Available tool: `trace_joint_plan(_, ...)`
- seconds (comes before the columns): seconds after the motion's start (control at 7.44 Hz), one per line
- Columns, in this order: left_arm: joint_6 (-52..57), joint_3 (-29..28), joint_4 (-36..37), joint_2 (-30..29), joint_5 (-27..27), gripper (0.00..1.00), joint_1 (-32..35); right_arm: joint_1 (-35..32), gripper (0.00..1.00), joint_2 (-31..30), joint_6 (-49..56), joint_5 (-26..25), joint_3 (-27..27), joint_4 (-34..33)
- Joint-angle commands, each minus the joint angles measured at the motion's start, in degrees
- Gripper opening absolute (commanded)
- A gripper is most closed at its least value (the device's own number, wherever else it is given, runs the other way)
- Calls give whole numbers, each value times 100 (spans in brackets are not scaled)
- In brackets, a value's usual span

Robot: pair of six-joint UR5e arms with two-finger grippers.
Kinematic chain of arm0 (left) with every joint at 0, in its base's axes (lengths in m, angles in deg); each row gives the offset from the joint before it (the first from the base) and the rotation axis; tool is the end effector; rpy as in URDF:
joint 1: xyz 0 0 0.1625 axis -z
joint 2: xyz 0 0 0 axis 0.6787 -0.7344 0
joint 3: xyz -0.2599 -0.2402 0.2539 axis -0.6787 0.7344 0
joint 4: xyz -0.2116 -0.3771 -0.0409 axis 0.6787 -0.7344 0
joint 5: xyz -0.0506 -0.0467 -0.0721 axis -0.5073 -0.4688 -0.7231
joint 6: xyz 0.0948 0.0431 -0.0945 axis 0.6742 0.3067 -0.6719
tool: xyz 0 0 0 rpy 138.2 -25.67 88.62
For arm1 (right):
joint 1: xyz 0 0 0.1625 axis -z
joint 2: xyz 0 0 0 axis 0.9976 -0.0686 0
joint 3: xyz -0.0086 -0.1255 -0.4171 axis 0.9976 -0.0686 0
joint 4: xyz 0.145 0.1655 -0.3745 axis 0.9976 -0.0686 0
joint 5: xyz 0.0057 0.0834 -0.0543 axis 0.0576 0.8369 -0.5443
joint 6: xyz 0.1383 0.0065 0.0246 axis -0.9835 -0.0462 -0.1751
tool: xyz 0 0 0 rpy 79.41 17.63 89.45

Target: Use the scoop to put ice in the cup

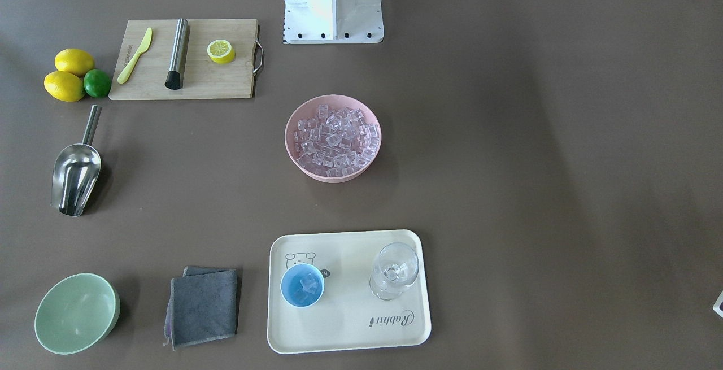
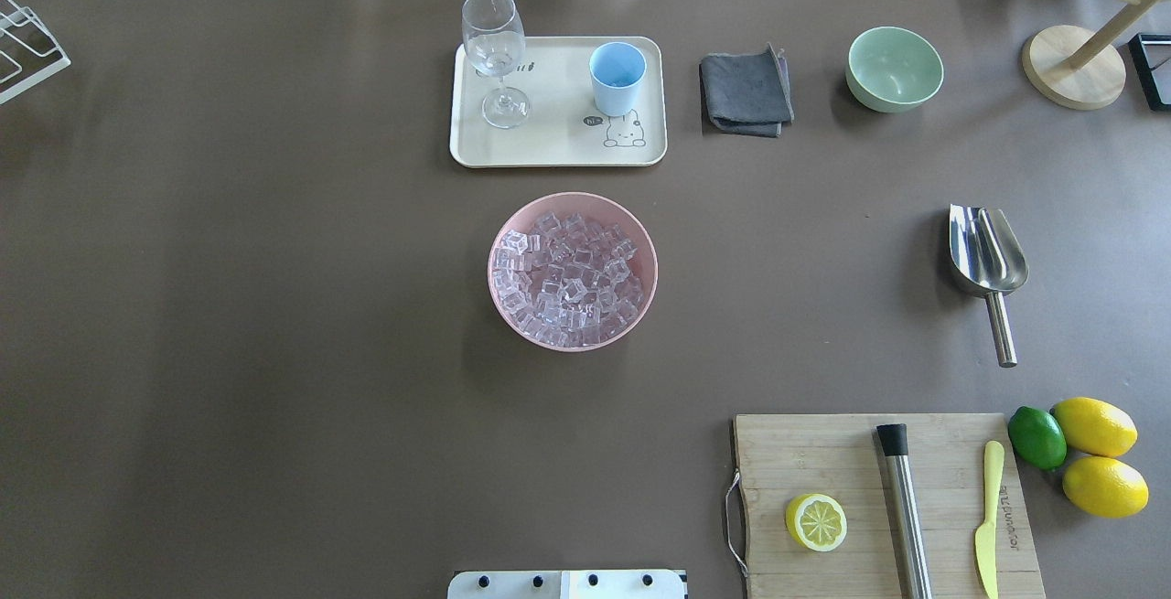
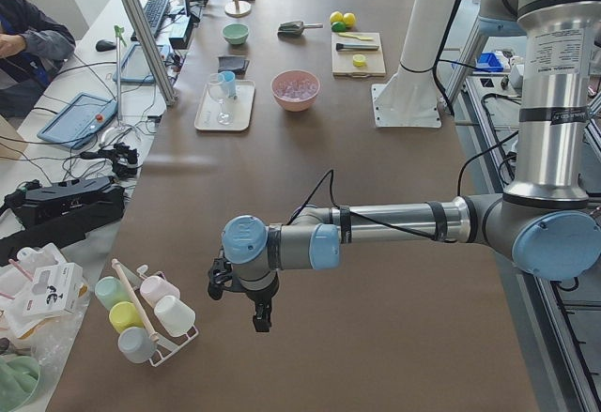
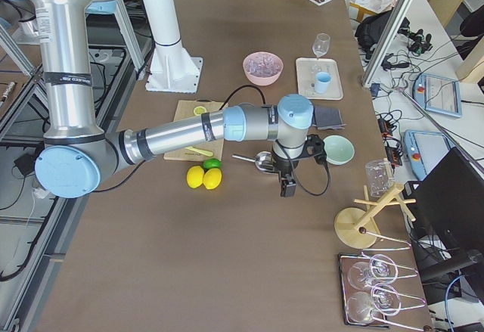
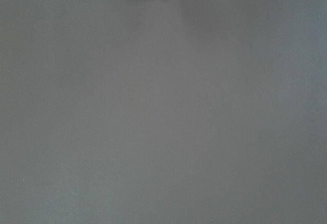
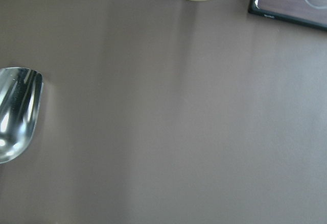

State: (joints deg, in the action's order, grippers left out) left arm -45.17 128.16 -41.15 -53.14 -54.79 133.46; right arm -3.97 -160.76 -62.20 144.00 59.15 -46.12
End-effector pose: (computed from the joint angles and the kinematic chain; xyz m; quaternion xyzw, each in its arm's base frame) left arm -0.0466 -0.4949 0.7416 -0.0196 0.3538 0.0078 0.9351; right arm 0.0396 -0.5191 0.6075 0.0323 -0.3566 -0.0963 0.9287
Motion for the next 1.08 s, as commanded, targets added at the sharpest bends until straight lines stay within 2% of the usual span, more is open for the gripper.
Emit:
trace_joint_plan(0.0, 3, 1, 8, 3, -13, 98, 7, -471, 100, -201, 209, 191, -842, -89)
trace_joint_plan(0.4, -6, -8, 0, 3, -13, 98, -1, -462, 100, -219, 226, 191, -1045, -45)
trace_joint_plan(0.94, -6, -34, 0, 3, -13, 98, -1, -462, 100, -316, 235, 183, -1055, -36)
